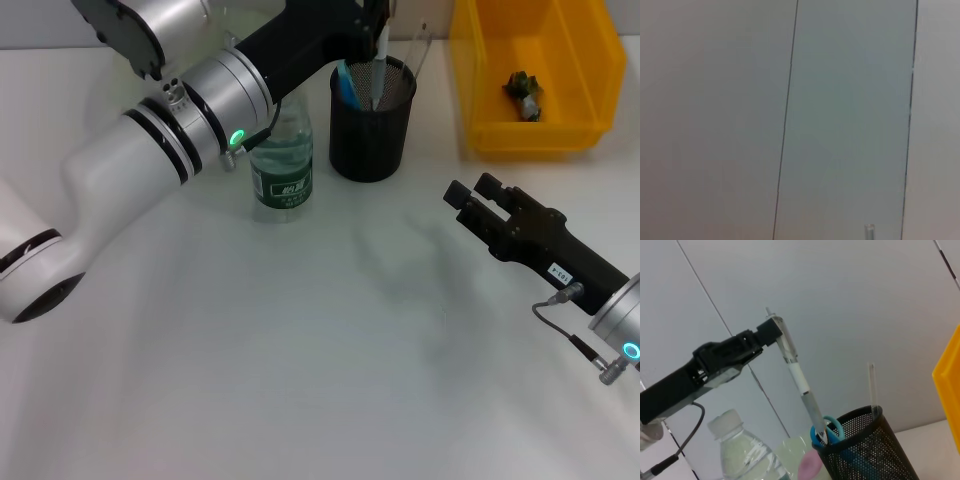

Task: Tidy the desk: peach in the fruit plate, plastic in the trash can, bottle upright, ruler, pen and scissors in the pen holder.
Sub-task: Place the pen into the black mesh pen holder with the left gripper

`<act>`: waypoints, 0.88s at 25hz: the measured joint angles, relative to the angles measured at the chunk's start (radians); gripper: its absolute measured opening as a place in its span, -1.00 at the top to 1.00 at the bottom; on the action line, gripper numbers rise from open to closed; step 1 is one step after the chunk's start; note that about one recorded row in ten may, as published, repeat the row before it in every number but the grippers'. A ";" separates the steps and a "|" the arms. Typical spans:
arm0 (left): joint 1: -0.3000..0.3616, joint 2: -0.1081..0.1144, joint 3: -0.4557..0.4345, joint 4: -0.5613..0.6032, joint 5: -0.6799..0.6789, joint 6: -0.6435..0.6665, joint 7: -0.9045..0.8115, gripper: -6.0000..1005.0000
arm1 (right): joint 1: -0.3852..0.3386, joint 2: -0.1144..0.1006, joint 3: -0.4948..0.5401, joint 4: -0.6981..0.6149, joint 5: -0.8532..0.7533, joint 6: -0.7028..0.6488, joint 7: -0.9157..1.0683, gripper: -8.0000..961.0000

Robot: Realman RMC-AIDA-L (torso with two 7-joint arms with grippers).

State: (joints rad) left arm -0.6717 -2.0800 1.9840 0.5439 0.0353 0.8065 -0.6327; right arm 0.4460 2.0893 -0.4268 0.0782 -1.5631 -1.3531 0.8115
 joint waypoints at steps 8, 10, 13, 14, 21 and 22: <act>-0.001 0.000 -0.003 0.001 -0.009 -0.008 0.001 0.57 | -0.002 0.000 0.000 0.000 0.000 0.000 0.000 -0.26; -0.001 0.000 -0.001 0.001 -0.022 -0.006 0.001 0.57 | -0.003 0.000 -0.002 0.000 0.000 0.000 0.000 -0.26; -0.001 0.000 0.003 0.001 -0.032 -0.006 0.001 0.56 | -0.005 0.000 -0.003 0.000 0.000 0.000 0.000 -0.26; -0.001 0.000 0.004 0.001 -0.032 -0.007 0.001 0.56 | -0.006 0.000 -0.003 0.001 0.000 -0.001 0.000 -0.26; 0.000 0.000 0.007 -0.002 -0.032 -0.011 0.001 0.55 | -0.008 0.000 -0.003 0.002 0.000 -0.009 0.000 -0.26; -0.001 0.000 0.007 -0.004 -0.032 -0.012 0.001 0.54 | -0.008 0.000 -0.003 0.002 0.000 -0.009 0.000 -0.26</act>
State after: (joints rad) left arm -0.6725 -2.0801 1.9912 0.5404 0.0030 0.7948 -0.6319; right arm 0.4379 2.0893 -0.4295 0.0798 -1.5631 -1.3623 0.8115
